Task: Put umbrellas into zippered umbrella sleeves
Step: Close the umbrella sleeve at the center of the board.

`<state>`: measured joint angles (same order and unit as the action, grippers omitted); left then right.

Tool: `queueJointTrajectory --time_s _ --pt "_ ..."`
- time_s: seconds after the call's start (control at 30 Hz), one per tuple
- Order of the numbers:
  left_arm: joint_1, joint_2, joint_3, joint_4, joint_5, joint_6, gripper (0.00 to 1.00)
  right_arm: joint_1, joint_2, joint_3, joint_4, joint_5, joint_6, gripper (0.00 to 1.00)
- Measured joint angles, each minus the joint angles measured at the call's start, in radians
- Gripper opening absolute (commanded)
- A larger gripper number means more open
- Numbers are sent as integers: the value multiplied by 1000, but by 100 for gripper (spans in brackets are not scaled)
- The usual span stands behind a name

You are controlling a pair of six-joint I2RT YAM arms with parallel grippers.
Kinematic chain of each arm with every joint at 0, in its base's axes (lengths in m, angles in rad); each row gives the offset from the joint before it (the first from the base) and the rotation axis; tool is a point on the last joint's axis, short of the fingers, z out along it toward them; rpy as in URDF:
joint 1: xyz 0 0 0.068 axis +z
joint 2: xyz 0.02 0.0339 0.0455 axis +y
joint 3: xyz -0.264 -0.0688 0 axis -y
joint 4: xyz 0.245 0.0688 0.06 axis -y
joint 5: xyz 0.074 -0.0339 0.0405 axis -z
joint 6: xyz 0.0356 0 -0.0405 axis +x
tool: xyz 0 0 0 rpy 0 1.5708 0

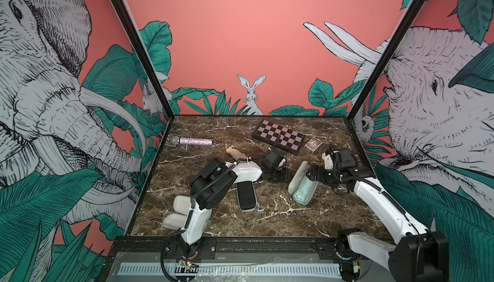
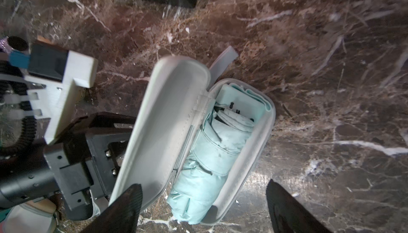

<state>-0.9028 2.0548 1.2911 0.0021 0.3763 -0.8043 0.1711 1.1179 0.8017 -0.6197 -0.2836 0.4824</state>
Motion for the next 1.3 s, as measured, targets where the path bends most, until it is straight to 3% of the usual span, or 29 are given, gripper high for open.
queueJointTrajectory --time_s 0.43,0.8,1.1,1.3 --pt "-98 -86 3 -4 -18 -15 59 -9 -1 -15 16 -34 118 91" --pt "-116 -54 3 -5 -17 -8 60 -41 111 -133 92 -14 119 76" --pt "-55 -60 14 -54 3 55 85 -96 141 -214 225 -140 117 58" --pt "-77 -62 44 -131 -47 211 99 -98 192 -277 447 -252 225 53"
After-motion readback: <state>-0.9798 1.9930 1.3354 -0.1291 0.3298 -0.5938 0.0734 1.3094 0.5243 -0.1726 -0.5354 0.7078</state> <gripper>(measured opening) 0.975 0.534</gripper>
